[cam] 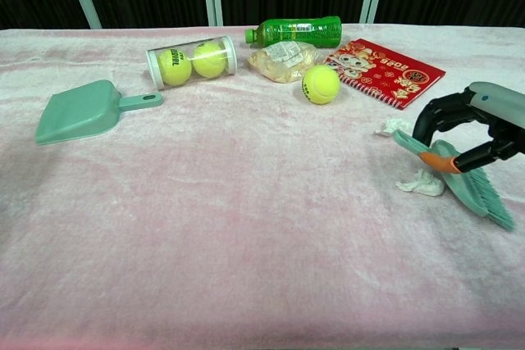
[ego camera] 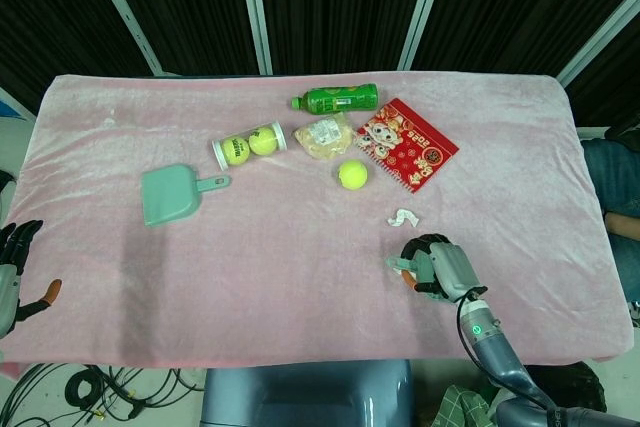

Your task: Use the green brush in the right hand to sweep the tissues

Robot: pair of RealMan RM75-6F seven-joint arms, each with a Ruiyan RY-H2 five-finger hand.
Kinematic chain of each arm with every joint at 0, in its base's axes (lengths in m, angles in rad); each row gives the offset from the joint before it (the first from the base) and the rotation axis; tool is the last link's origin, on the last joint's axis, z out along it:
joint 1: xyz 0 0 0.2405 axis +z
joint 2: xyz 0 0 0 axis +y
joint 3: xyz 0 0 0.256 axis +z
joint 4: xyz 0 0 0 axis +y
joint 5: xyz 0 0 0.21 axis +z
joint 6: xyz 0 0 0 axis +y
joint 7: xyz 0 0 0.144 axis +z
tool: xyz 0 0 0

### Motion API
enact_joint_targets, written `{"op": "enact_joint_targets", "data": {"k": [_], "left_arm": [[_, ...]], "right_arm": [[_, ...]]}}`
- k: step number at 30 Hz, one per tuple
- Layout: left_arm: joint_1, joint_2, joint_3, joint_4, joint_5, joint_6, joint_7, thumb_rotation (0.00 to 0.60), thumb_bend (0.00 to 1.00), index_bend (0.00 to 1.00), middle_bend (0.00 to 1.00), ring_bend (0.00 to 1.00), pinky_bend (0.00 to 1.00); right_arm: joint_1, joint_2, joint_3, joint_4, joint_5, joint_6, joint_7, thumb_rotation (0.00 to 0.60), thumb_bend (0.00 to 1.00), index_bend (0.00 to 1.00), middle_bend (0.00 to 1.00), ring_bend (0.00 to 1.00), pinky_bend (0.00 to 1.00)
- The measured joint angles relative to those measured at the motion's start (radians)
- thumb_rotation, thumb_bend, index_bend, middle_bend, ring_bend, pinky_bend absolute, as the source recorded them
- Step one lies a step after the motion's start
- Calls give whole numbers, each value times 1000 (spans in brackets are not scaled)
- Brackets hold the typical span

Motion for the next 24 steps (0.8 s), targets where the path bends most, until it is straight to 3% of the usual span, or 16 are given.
{"op": "enact_joint_targets", "data": {"k": [6,16,24], "left_arm": [[0,1,0,-1,-1,0,-2,600,305,86,85,10,0],[0,3,0,-3,-4,-4,-2,600,305,89,85,10,0],[0,3,-1,-3,-6,-5,-2,600,305,92,84,10,0]], "right_arm": [[-2,-74,41,39,-34,29,134,600,411,695,567,281,188],[2,-95,79,3,-10,14,240,600,411,711,566,282,188],[16,-79,115,-22,-66,-35,560,600,420,731,565,286,188]]}}
